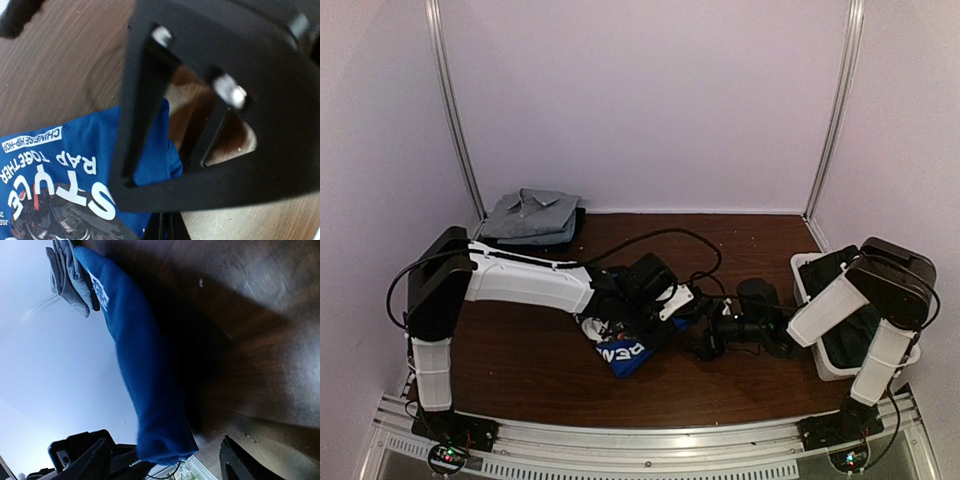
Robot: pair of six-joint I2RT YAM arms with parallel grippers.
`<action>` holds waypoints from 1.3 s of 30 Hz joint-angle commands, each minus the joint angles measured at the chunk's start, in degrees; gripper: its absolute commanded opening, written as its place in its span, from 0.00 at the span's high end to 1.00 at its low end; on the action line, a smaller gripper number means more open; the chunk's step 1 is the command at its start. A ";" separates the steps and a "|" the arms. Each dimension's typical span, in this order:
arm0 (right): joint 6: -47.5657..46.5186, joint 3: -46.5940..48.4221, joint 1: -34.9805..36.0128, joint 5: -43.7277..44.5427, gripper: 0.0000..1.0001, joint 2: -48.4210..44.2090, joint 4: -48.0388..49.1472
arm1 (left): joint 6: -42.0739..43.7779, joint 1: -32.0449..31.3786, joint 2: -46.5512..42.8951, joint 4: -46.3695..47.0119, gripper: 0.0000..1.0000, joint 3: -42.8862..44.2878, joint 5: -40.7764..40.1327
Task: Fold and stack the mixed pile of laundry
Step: Pick up the square-folded T-shirt from the center of the board, then pass from the left arm to the right
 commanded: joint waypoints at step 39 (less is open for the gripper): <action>-6.65 6.98 -0.66 1.66 0.47 13.82 12.46 | 7.92 0.94 -3.86 1.98 1.00 1.63 9.06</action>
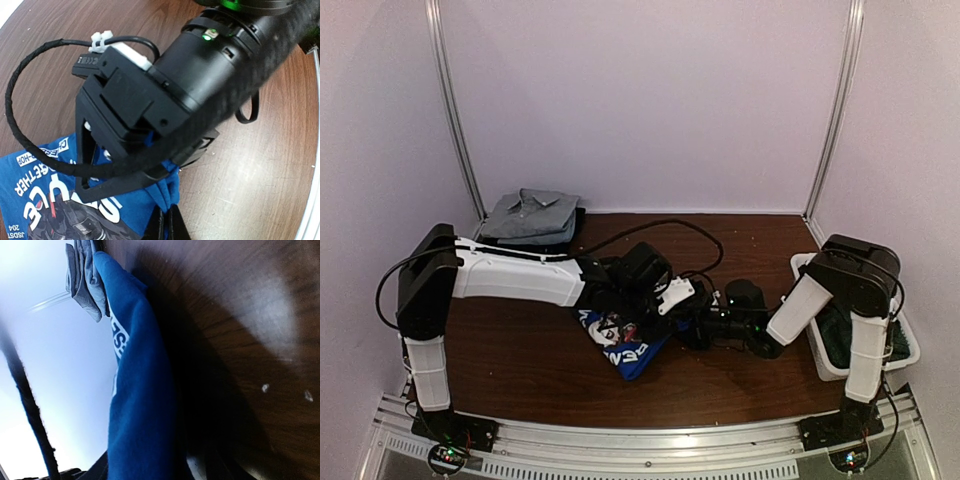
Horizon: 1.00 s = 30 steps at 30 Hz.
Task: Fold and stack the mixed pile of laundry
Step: Pass from the left arm to the right
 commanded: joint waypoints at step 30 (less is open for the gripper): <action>-76.15 46.78 -17.30 14.86 1.00 -13.55 -109.55 | -20.29 8.00 -30.70 0.18 0.38 -21.72 -11.44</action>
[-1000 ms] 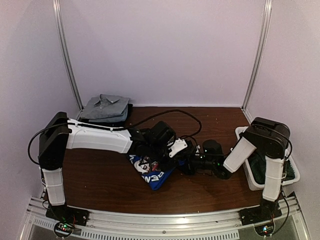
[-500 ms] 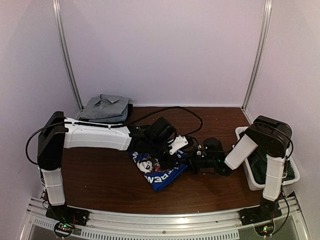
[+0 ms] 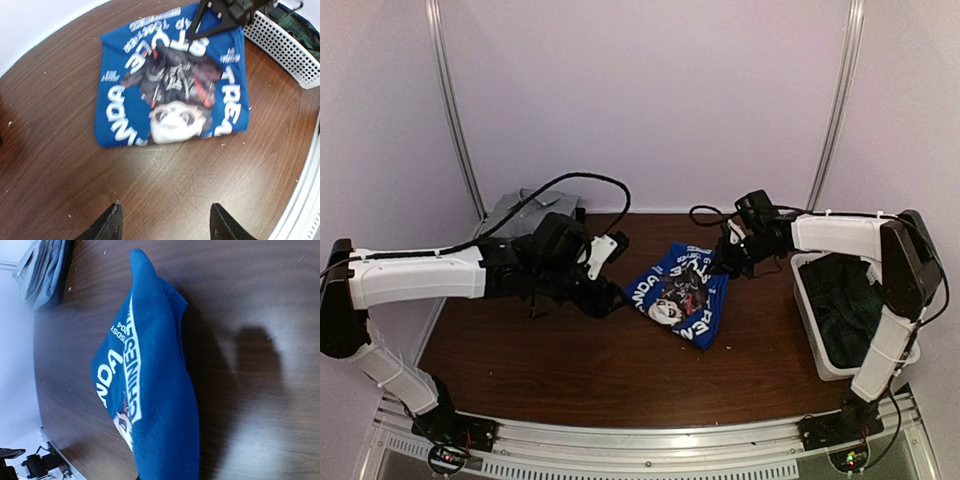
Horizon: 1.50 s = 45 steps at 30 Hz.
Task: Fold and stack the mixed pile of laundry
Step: Pass from the left arm to the right, then turn over the square-folded T-shirt at the center of the board.
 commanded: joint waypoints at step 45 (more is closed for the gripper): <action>-6.23 29.62 13.29 -17.95 0.40 11.07 -2.53 | -24.53 8.33 -25.63 -1.08 0.29 -21.80 -0.14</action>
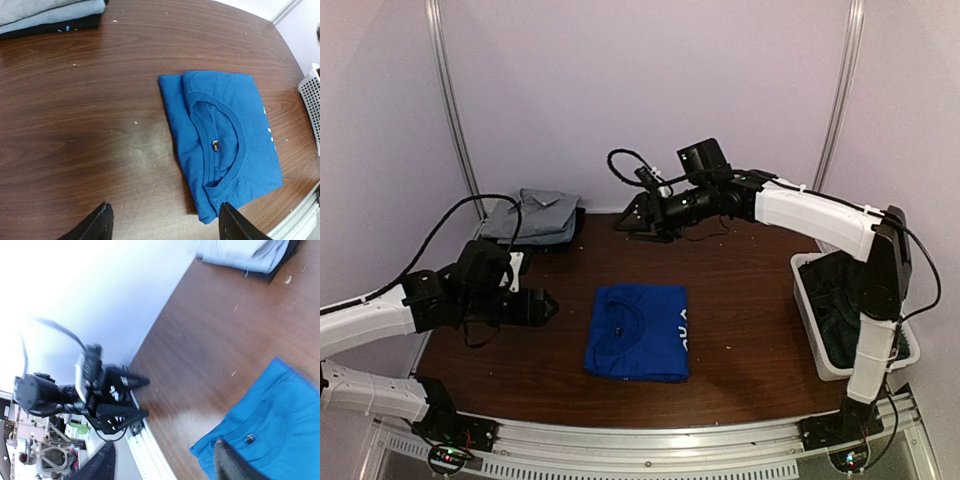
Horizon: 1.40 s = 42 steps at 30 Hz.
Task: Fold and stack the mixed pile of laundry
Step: Turn over the square-folded T-shirt at the center of the board, then rotate the square-folded T-shirt at the center of the board.
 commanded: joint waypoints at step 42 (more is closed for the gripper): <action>-10.14 -33.21 -2.48 -6.70 0.55 -5.93 -0.94 | 7.51 -4.52 23.28 15.91 0.56 4.02 32.27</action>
